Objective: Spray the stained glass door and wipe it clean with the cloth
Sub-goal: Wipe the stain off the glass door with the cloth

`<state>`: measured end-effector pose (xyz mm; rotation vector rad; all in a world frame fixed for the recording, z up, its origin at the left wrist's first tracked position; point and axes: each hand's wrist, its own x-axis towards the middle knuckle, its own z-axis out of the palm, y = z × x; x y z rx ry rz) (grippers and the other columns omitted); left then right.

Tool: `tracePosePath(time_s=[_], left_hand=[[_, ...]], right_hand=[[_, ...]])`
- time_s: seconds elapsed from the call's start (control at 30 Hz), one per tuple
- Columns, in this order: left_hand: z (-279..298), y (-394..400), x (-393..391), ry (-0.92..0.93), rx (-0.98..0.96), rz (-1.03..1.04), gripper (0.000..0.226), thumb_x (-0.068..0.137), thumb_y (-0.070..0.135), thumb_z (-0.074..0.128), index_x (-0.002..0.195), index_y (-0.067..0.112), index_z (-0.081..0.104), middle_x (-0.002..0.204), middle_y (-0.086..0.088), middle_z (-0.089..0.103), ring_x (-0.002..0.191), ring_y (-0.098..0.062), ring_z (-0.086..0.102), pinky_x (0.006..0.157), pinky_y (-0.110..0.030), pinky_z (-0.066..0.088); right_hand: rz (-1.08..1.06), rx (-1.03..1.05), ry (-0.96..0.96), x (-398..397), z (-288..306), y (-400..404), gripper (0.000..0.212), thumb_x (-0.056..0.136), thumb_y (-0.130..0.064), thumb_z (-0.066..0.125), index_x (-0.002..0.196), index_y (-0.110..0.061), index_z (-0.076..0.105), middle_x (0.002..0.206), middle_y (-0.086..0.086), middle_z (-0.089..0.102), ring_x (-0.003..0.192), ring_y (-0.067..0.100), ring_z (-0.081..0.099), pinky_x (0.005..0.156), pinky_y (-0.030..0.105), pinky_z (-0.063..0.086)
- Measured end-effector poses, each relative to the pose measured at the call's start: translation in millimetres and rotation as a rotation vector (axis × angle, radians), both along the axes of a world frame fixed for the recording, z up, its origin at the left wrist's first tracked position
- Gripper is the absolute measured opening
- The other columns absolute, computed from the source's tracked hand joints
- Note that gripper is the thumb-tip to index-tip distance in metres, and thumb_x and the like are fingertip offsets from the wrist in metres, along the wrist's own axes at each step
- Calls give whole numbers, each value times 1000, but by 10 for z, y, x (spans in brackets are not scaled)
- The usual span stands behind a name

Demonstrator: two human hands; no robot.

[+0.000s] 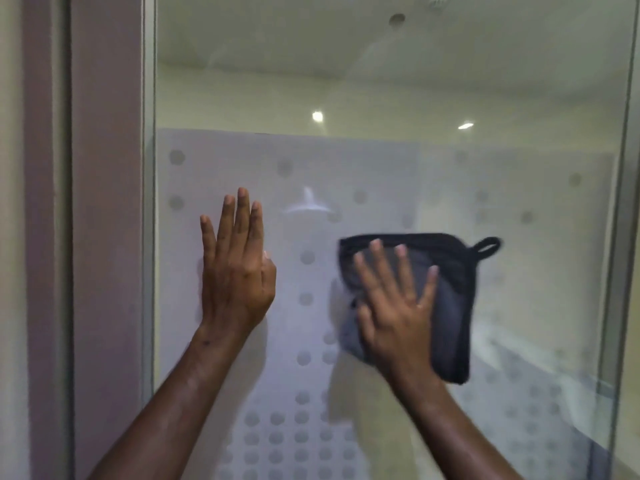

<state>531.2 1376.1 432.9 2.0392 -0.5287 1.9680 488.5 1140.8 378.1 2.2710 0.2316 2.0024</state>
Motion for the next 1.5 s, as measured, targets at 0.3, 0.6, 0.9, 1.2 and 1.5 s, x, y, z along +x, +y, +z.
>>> tracePosePath(time_s=[0.3,0.6,0.9,1.2,1.5], left_hand=[[-15,-15,-27,33,3,12,69,93,10,41,158,-2,22,168,-22,15,157,-37,12,125,-64,12],[-3,22,-10,51,35,43,67,99,26,40,158,-1,24,168,-23,15,157,-37,12,125,-64,11],[-11,40,18,34,55,38,70,101,35,39,158,-1,21,169,-22,12,158,-37,8,126,-63,7],[-14,16,3,26,39,34,67,103,33,37,158,-3,21,168,-24,12,158,-39,8,125,-64,5],[-8,-14,-36,45,28,50,70,94,23,39,157,-4,23,167,-26,14,156,-41,12,124,-67,9]], right_hand=[[0,148,-40,91,1020,495,66,99,-37,46,162,-28,28,171,2,21,158,34,14,118,74,8],[19,-82,-24,106,1228,655,64,100,-39,45,161,-28,29,171,0,21,159,28,13,120,70,9],[41,390,-87,-66,1191,-848,61,100,-35,42,160,-32,31,171,-6,21,159,23,11,124,65,3],[44,885,-161,-257,786,-1738,59,104,-39,33,162,-28,27,171,-2,20,159,27,11,124,65,4],[57,491,-102,26,1031,-256,59,103,-32,42,161,-27,31,171,2,20,159,31,11,124,66,5]])
